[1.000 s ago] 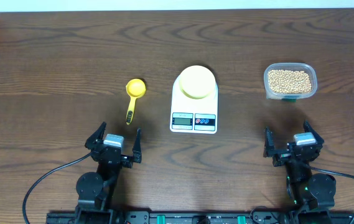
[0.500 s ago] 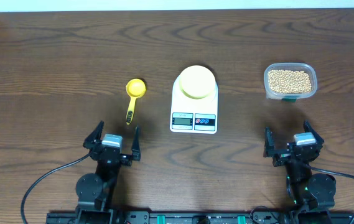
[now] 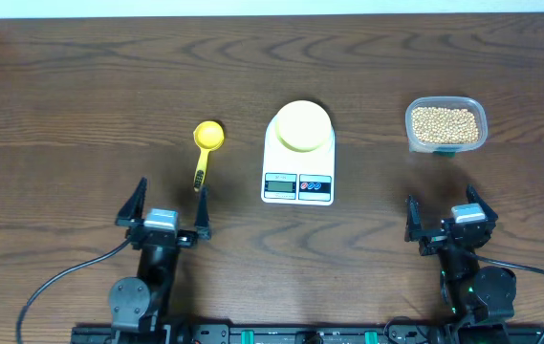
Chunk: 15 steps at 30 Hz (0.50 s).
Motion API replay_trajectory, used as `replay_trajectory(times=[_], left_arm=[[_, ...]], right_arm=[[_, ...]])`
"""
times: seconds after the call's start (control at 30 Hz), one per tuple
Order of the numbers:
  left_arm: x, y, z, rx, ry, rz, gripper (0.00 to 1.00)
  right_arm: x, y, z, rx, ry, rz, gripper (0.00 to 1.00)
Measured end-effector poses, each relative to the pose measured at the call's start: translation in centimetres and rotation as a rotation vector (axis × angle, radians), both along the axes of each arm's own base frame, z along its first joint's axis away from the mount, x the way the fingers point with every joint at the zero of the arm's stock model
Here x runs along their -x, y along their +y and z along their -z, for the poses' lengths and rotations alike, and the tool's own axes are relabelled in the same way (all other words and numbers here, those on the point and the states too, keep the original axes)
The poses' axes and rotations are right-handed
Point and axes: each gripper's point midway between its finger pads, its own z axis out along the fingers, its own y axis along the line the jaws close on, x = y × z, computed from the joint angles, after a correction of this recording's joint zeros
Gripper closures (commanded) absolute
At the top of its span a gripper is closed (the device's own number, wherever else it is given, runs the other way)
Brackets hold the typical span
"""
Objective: Scoop item into bowl and weigh 50g on scale
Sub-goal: 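Reach the left gripper forward over the yellow scoop's handle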
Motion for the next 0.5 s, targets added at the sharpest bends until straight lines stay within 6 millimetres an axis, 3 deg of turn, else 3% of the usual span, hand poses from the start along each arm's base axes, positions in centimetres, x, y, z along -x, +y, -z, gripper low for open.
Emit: replay_trajectory(times=[0.13, 0.27, 0.5], left_arm=[[-0.1, 0.3, -3.5, 0.005, -0.025, -0.02, 0.02], [-1.3, 0.4, -5.6, 0.002, 0.015, -0.027, 0.02], [-5.5, -0.1, -7.0, -0.023, 0.256, -0.027, 0.02]], right_arm=[[0.0, 0.0, 0.0, 0.0, 0.0, 0.0, 0.01], [0.0, 0.0, 0.0, 0.0, 0.0, 0.0, 0.01], [0.0, 0.0, 0.0, 0.0, -0.002, 0.0, 0.01]])
